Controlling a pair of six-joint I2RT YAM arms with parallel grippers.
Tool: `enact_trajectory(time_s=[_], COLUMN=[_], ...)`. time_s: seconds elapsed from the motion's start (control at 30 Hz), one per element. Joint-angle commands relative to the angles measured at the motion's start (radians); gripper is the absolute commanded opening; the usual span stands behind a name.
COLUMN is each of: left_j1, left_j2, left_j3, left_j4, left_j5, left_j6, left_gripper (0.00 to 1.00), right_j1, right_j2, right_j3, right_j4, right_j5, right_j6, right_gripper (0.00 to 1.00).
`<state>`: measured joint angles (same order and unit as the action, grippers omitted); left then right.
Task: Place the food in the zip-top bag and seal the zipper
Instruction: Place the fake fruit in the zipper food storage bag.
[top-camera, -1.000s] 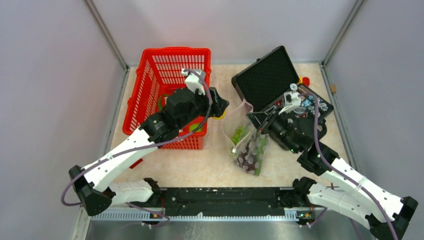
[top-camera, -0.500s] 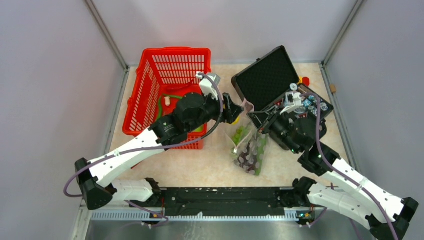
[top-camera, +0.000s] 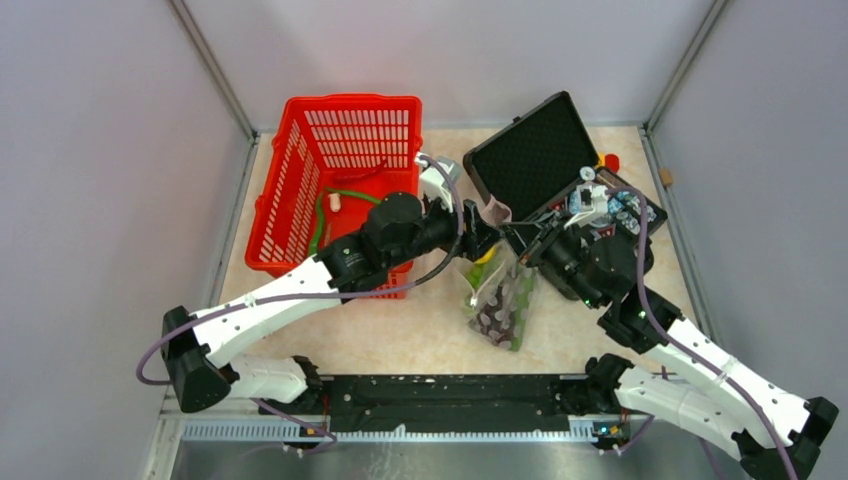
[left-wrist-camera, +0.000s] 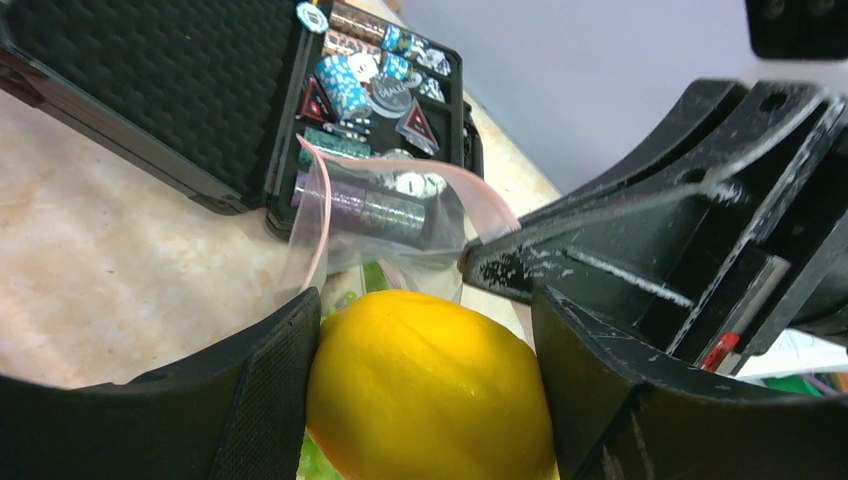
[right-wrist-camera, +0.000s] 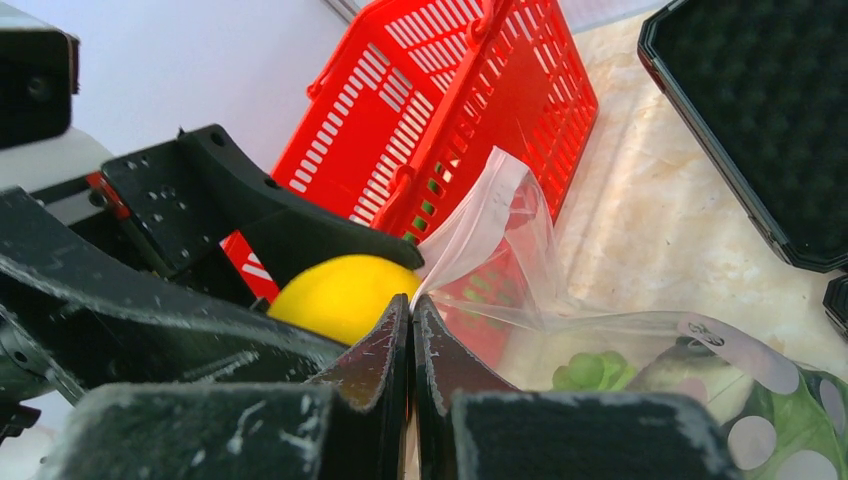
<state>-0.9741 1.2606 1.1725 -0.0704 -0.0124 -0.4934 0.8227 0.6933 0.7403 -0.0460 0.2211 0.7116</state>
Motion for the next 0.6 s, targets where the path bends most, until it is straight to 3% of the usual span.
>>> enact_trajectory(time_s=[0.0, 0.17, 0.23, 0.27, 0.57], left_j1=[-0.017, -0.017, -0.017, -0.017, -0.017], left_j2=[-0.003, -0.030, -0.038, -0.040, -0.069], left_j3=[-0.015, -0.038, -0.052, -0.056, -0.059], left_j4=[0.063, 0.062, 0.107, 0.118, 0.121], left_j5=[0.037, 0.050, 0.052, 0.059, 0.083], left_j6=[0.027, 0.075, 0.086, 0.092, 0.121], left_gripper=[0.69, 0.82, 0.96, 0.98, 0.99], right_j1=[0.004, 0.004, 0.003, 0.003, 0.004], right_j2=[-0.043, -0.060, -0.060, -0.060, -0.061], right_j3=[0.007, -0.004, -0.004, -0.004, -0.004], right_j4=[0.091, 0.092, 0.091, 0.092, 0.088], right_j5=[0.041, 0.059, 0.061, 0.061, 0.056], right_j6=[0.018, 0.027, 0.026, 0.027, 0.026], right_gripper=[0.00, 0.00, 0.00, 0.00, 0.00])
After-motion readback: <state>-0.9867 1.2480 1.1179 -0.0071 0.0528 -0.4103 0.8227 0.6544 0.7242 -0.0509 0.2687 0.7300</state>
